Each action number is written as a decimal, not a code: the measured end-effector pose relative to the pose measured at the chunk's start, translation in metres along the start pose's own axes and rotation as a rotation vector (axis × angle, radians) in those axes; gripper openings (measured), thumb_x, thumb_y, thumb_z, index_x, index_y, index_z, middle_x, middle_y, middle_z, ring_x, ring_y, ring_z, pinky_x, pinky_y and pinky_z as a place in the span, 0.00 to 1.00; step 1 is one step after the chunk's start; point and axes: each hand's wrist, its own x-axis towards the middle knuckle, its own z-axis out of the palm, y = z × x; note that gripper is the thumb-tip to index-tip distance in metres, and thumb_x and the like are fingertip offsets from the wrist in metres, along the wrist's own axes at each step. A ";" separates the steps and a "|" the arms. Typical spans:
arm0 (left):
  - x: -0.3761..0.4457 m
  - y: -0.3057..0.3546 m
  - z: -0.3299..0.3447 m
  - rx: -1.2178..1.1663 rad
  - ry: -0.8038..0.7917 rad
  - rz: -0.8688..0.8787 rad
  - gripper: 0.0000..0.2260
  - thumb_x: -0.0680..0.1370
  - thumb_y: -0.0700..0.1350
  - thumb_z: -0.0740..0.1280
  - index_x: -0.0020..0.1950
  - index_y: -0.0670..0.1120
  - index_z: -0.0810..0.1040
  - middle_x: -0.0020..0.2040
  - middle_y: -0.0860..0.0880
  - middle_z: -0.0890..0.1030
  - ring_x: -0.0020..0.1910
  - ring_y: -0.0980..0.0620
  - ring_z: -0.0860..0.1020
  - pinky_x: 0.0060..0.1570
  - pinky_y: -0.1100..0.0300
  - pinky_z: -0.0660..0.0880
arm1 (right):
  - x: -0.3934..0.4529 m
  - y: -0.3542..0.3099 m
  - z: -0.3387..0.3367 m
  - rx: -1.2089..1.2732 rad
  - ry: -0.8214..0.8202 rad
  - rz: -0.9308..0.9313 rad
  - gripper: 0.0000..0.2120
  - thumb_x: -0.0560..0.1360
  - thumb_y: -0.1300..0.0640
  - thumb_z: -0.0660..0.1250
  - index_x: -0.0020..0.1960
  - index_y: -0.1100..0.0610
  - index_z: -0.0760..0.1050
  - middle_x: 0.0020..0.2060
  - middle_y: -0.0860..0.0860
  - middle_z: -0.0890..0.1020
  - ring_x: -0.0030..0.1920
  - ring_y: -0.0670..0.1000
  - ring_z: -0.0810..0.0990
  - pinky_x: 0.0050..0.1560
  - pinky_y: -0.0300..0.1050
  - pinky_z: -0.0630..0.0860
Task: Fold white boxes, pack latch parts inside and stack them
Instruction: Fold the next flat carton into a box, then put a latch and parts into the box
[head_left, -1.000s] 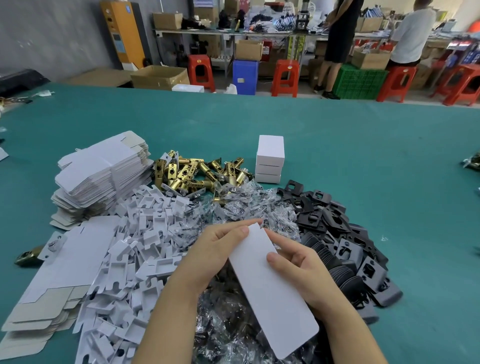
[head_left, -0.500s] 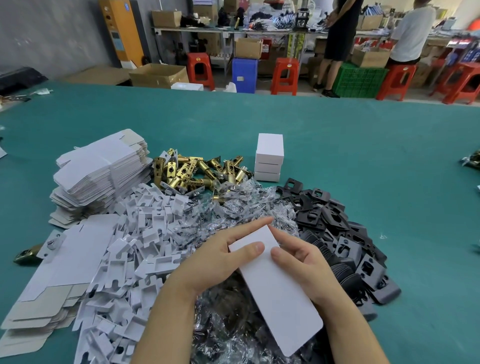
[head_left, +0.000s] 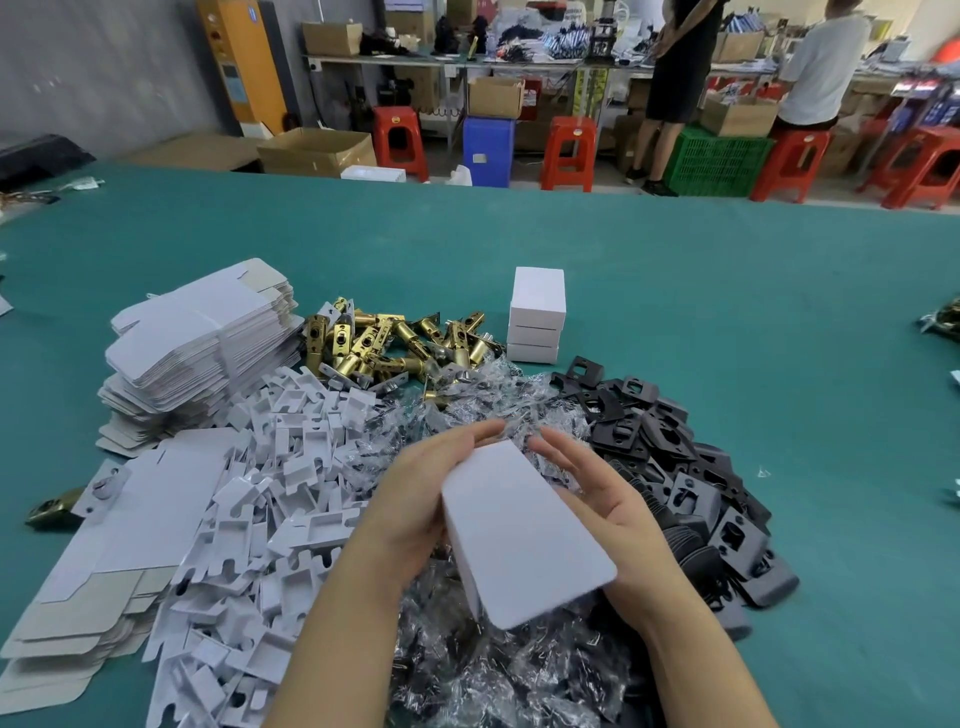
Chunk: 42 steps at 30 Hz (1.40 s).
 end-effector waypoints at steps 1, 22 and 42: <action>0.002 0.000 0.000 -0.026 0.017 -0.039 0.12 0.83 0.48 0.63 0.56 0.56 0.87 0.52 0.49 0.87 0.46 0.46 0.79 0.43 0.53 0.74 | -0.001 0.001 0.000 -0.026 -0.045 -0.025 0.27 0.77 0.61 0.72 0.72 0.41 0.75 0.60 0.41 0.84 0.54 0.49 0.85 0.50 0.45 0.82; -0.001 -0.007 -0.002 0.337 -0.039 0.334 0.14 0.78 0.50 0.72 0.61 0.66 0.81 0.56 0.57 0.85 0.55 0.55 0.84 0.46 0.61 0.82 | 0.003 0.007 0.005 -0.035 0.218 -0.144 0.13 0.74 0.50 0.76 0.58 0.41 0.83 0.31 0.49 0.80 0.25 0.47 0.70 0.23 0.39 0.68; 0.013 -0.015 -0.003 0.507 0.232 0.355 0.06 0.80 0.57 0.65 0.54 0.62 0.81 0.46 0.63 0.84 0.36 0.63 0.80 0.31 0.68 0.74 | 0.007 0.013 0.003 0.036 0.200 -0.096 0.16 0.76 0.46 0.73 0.63 0.39 0.80 0.55 0.49 0.85 0.25 0.46 0.69 0.22 0.41 0.69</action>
